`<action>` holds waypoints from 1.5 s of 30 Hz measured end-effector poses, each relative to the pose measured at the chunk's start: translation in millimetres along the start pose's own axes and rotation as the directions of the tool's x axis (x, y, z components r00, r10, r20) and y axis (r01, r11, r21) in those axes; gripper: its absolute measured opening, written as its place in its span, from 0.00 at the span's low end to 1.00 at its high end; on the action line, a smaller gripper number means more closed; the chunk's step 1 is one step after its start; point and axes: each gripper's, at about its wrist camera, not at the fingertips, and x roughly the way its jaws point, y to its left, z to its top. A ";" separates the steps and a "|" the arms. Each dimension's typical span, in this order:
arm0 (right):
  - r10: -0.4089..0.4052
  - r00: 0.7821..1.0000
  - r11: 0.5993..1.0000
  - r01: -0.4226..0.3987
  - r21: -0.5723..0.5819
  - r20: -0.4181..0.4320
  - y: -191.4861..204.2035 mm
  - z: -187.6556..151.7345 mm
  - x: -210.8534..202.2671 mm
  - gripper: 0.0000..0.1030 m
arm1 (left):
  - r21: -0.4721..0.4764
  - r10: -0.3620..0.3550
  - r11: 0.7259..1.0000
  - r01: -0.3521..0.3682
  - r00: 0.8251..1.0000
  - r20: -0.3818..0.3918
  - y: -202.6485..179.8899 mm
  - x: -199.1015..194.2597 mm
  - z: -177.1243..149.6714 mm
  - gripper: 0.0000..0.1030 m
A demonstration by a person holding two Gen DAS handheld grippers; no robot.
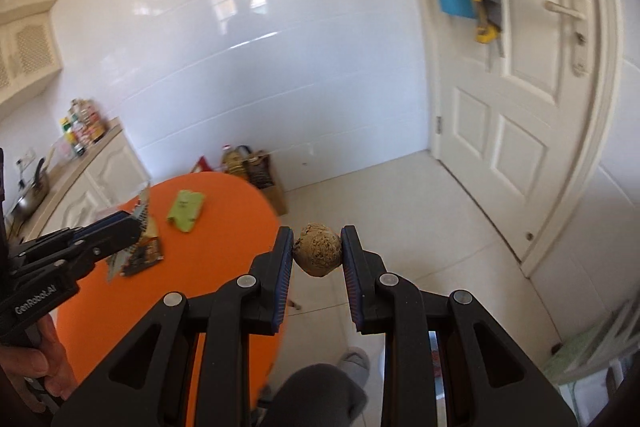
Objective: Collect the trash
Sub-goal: 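Carry the snack packet and brown ball to the blue bin and open both tools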
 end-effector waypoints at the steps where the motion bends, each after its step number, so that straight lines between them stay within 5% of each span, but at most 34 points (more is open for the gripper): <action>1: -0.025 1.000 1.000 0.025 0.018 -0.003 -13.9 -1.3 -1.4 0.24 | 0.009 -0.025 1.000 0.025 1.000 -0.014 -7.1 7.7 1.1 0.08; 8: -0.127 0.990 0.983 0.135 0.122 -0.069 -92.4 -19.7 5.4 0.24 | 0.032 -0.156 0.986 0.162 0.977 -0.148 -39.3 72.2 5.3 0.08; 13: -0.147 0.977 0.965 0.176 0.192 -0.157 -137.1 -43.4 31.4 0.24 | 0.033 -0.202 0.975 0.220 0.938 -0.281 -59.2 128.2 -6.2 0.09; 25: -0.135 0.928 0.927 0.242 0.287 -0.347 -205.8 -92.4 106.2 0.24 | -0.028 -0.225 0.967 0.254 0.794 -0.564 -61.6 254.1 -25.4 0.09; 30: -0.131 0.905 0.916 0.267 0.300 -0.404 -222.4 -109.0 129.2 0.25 | -0.025 -0.205 0.970 0.242 0.757 -0.620 -70.6 290.0 -27.1 0.13; 32: -0.136 0.900 0.908 0.280 0.311 -0.414 -226.6 -113.6 132.9 0.27 | -0.016 -0.194 0.970 0.241 0.738 -0.647 -75.7 304.3 -24.2 0.23; 34: -0.142 0.898 0.900 0.292 0.323 -0.417 -232.1 -118.7 134.8 0.38 | 0.012 -0.161 0.975 0.223 0.737 -0.656 -76.1 312.7 -18.7 0.56; 36: -0.141 0.899 0.895 0.295 0.334 -0.416 -235.7 -122.0 134.2 0.57 | 0.021 -0.142 0.979 0.204 0.748 -0.649 -80.3 320.8 -11.2 0.71; 40: -0.149 0.898 0.888 0.305 0.344 -0.413 -238.7 -125.5 132.3 0.73 | 0.033 -0.110 0.985 0.170 0.760 -0.640 -90.6 327.1 -1.4 0.74; 41: -0.154 0.899 0.885 0.310 0.347 -0.410 -238.3 -126.0 131.1 0.84 | 0.039 -0.101 0.986 0.163 0.767 -0.634 -99.4 331.4 -0.7 0.74; 42: -0.160 0.900 0.881 0.315 0.352 -0.405 -238.3 -125.9 129.3 0.96 | 0.045 -0.092 0.987 0.153 0.777 -0.622 -100.9 327.2 0.1 0.75; 45: -0.199 0.898 0.867 0.348 0.357 -0.391 -235.5 -123.8 120.1 1.00 | 0.055 -0.081 0.989 0.136 0.818 -0.570 -102.9 302.9 -0.2 0.78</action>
